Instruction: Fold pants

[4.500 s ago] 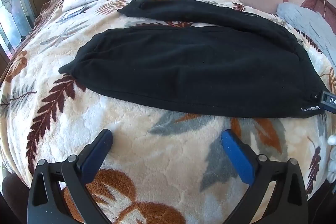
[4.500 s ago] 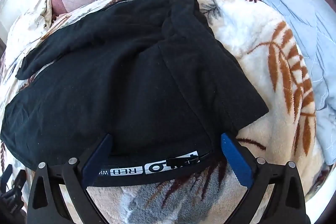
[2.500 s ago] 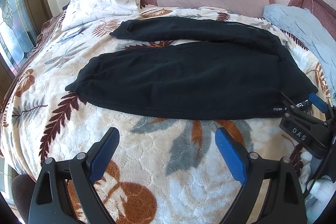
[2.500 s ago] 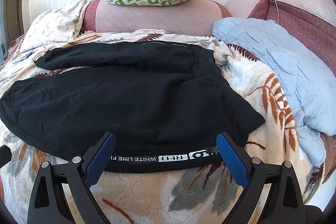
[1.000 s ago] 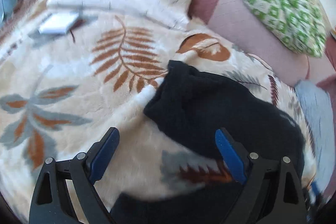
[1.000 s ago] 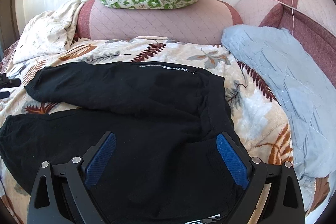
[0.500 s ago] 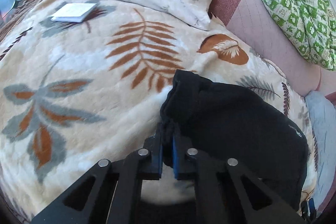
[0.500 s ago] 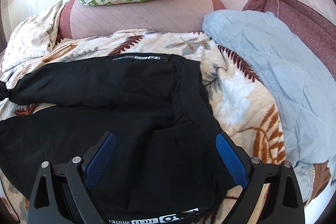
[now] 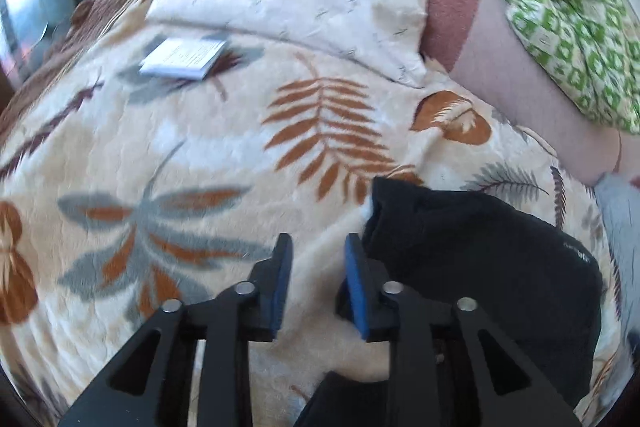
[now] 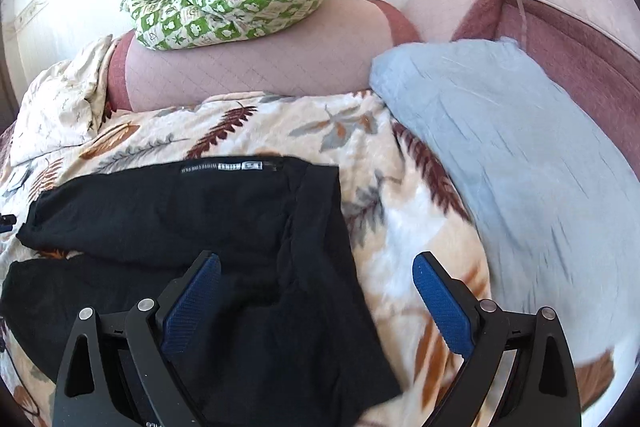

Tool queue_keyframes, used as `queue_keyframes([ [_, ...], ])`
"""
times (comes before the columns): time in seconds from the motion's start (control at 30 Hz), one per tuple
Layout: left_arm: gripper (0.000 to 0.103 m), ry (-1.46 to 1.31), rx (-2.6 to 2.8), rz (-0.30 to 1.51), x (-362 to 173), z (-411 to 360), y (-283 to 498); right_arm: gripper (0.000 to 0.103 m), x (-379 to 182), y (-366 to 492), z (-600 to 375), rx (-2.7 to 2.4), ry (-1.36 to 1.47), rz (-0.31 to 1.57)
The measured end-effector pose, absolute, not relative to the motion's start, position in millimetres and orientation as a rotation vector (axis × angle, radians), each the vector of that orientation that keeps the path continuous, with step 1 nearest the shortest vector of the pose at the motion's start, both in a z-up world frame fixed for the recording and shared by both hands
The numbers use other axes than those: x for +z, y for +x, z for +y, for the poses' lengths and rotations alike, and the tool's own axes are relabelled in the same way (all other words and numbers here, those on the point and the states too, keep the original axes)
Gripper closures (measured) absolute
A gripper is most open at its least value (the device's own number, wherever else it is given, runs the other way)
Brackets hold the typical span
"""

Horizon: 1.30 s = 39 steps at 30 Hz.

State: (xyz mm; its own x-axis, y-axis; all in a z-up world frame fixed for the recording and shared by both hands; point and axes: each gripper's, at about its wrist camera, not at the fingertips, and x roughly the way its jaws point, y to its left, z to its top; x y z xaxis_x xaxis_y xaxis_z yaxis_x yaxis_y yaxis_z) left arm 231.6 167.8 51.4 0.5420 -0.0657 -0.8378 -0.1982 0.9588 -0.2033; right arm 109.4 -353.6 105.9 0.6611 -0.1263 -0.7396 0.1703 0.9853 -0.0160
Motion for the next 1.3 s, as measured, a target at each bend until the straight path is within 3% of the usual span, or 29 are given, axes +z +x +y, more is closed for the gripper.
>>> queue_keyframes([
  [0.27, 0.066, -0.212, -0.063, 1.044, 37.6, 130.2, 286.9, 0.004, 77.6, 255.3, -369.1, 0.024, 0.007, 1.030],
  [0.5, 0.059, -0.217, -0.110, 1.081, 18.5, 126.1, 314.2, 0.006, 38.6, 325.9, -341.6, 0.157, -0.065, 1.118],
  [0.63, 0.039, -0.197, -0.162, 1.083, 18.2, 117.1, 318.7, 0.006, 15.6, 345.2, -328.6, 0.261, -0.060, 1.196],
  [0.77, 0.038, -0.183, -0.189, 1.078, 16.6, 115.6, 317.8, 0.007, -0.4, 346.8, -325.9, 0.297, -0.072, 1.261],
  [0.9, 0.038, -0.118, -0.209, 1.087, 16.3, 109.7, 316.9, 0.022, 2.0, 336.1, -318.8, 0.354, -0.096, 1.241],
  [1.07, 0.037, -0.101, -0.213, 1.095, 14.8, 108.3, 317.6, 0.022, 5.5, 347.3, -301.6, 0.339, -0.165, 1.216],
  [1.13, 0.028, -0.097, -0.238, 1.096, 13.9, 107.7, 318.0, 0.019, -1.2, 355.8, -292.1, 0.362, -0.197, 1.234],
  [1.17, 0.026, -0.091, -0.253, 1.095, 13.7, 106.1, 317.9, 0.013, -4.1, 359.3, -292.9, 0.363, -0.194, 1.240],
  [1.23, 0.025, -0.055, -0.251, 1.095, 12.8, 100.7, 317.4, 0.012, -5.9, 364.3, -300.4, 0.377, -0.138, 1.256],
  [1.27, 0.025, -0.025, -0.244, 1.093, 12.0, 96.0, 317.6, 0.018, -4.7, 361.6, -300.8, 0.393, -0.127, 1.249],
  [1.3, 0.028, 0.002, -0.231, 1.091, 11.4, 92.7, 317.7, 0.031, -2.9, 358.0, -300.3, 0.411, -0.123, 1.239],
])
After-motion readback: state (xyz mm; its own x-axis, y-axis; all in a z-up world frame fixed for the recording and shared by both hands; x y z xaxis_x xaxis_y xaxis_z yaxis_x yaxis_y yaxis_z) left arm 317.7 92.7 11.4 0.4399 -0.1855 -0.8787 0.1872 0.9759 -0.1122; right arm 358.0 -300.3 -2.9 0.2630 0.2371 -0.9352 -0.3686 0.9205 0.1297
